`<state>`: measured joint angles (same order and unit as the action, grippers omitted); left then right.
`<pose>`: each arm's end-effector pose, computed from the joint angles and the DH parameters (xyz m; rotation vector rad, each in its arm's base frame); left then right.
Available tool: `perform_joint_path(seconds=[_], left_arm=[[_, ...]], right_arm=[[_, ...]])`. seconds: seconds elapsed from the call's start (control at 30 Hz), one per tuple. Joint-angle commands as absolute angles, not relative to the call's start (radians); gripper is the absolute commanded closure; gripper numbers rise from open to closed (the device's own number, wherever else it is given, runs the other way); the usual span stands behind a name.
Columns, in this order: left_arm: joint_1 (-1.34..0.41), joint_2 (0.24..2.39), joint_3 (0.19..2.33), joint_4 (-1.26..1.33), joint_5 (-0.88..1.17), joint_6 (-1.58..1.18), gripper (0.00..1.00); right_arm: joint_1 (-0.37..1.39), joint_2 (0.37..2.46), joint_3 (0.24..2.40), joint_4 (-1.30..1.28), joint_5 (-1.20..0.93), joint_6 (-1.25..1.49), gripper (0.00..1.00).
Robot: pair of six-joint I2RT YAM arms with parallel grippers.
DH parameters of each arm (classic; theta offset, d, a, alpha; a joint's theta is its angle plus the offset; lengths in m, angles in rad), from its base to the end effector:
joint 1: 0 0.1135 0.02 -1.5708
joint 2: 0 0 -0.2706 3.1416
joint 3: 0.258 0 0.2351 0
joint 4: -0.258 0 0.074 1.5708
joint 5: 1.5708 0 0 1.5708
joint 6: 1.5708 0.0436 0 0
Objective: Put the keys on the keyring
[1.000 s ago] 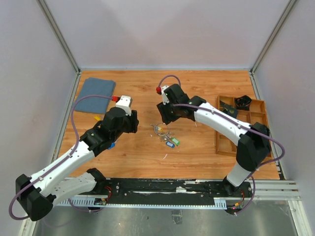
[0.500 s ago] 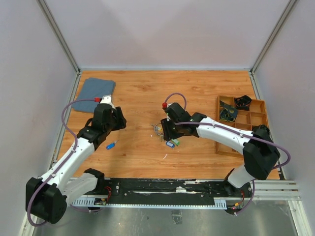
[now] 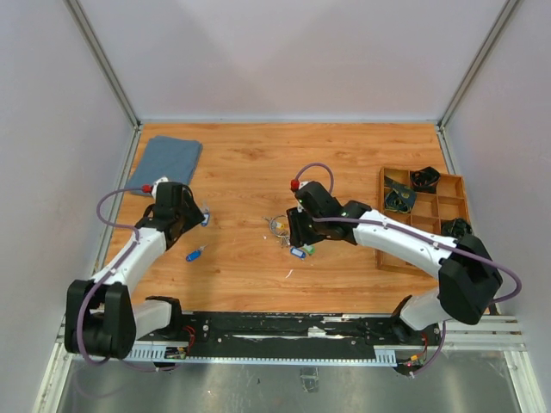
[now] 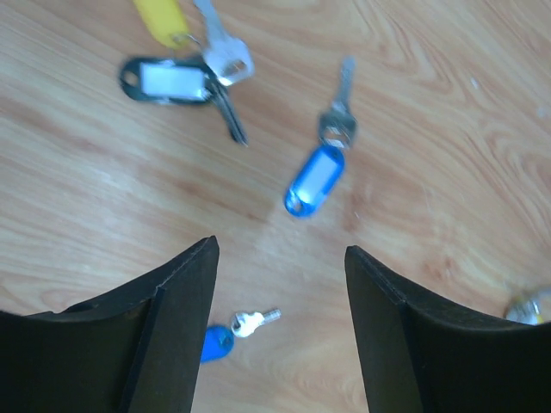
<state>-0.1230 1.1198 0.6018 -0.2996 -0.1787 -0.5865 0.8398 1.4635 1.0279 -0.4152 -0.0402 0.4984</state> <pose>0.2086 -0.0180 0.2113 -0.6270 2.2910 -0.1267 0.1989 0.2245 0.2526 -0.4484 2.4886 0.6302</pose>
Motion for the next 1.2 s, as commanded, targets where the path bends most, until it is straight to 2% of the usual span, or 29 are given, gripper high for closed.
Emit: perform_joint_path(seconds=[0.0, 0.17, 0.3, 0.47, 0.83, 1.0, 1.17], left_arm=[[-0.039, 1.220, 0.665, -0.198, -0.259, -0.614, 0.35], [0.004, 1.346, 0.726, -0.159, -0.352, -0.586, 0.36], [0.023, 1.439, 0.786, -0.155, -0.405, -0.551, 0.33], [0.036, 1.537, 0.855, -0.148, -0.411, -0.500, 0.28], [0.078, 1.684, 0.939, -0.142, -0.317, -0.440, 0.31], [0.078, 1.728, 0.939, -0.128, -0.260, -0.427, 0.36], [0.078, 1.747, 0.938, -0.142, -0.255, -0.426, 0.50]], right_arm=[[0.843, 1.409, 1.008, -0.411, -0.037, 0.502, 0.57], [0.843, 1.374, 1.000, -0.420, -0.041, 0.482, 0.56], [0.841, 1.356, 0.978, -0.419, -0.045, 0.469, 0.56], [0.841, 1.335, 0.956, -0.419, -0.051, 0.460, 0.56], [0.841, 1.326, 0.948, -0.419, -0.064, 0.447, 0.55], [0.841, 1.326, 0.951, -0.425, -0.066, 0.439, 0.55], [0.841, 1.327, 0.949, -0.425, -0.068, 0.440, 0.54]])
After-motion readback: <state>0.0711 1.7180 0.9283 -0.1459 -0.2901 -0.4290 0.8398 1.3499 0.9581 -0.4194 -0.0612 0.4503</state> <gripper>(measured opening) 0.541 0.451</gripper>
